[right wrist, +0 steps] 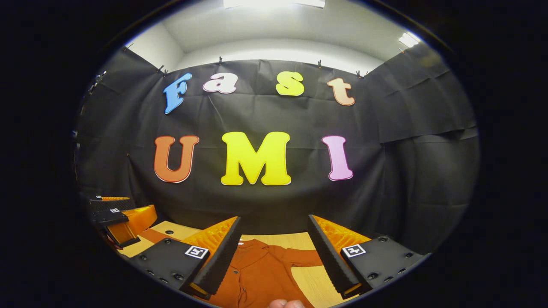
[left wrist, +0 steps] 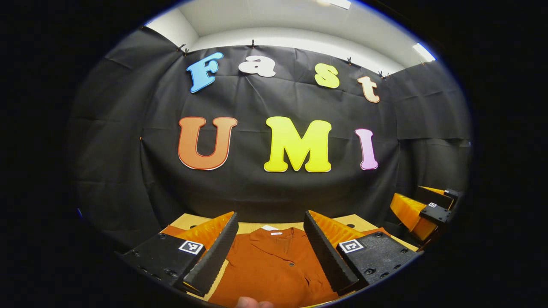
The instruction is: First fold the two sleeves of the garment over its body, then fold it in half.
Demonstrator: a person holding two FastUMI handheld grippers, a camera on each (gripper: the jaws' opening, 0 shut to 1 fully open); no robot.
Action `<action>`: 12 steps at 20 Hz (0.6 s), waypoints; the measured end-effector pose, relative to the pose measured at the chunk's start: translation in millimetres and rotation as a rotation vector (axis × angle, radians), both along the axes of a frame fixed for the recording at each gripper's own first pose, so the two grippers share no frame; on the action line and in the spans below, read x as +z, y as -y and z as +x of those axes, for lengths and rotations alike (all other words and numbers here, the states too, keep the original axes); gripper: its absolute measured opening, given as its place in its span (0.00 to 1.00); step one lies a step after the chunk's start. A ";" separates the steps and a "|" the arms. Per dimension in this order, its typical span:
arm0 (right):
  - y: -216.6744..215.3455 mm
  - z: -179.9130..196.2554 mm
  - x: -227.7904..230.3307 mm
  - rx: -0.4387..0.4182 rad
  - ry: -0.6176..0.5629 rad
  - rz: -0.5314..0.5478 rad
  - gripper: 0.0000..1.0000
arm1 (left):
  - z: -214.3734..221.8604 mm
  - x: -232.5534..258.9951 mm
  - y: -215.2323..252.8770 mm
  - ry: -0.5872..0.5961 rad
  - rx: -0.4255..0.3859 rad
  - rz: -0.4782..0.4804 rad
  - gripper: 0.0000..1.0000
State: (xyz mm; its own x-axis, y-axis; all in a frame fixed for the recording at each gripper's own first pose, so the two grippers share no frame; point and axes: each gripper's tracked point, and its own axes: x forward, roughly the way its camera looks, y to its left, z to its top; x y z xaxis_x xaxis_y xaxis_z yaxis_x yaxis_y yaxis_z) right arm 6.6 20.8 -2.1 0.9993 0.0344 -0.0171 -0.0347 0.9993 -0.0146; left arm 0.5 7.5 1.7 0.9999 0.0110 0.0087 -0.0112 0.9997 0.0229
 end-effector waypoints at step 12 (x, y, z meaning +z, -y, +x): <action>4.1 9.7 -4.1 -0.001 -0.013 0.001 0.95 | 7.3 2.6 -13.7 0.003 0.039 -0.002 0.99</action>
State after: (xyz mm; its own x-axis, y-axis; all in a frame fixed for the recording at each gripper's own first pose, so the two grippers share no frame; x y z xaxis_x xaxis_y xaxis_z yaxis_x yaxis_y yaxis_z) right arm 16.4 16.7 -6.2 0.9990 0.0330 -0.0303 -0.0334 0.9994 -0.0131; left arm 7.7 21.2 4.3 0.9987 0.0496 0.0118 -0.0499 0.9985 0.0205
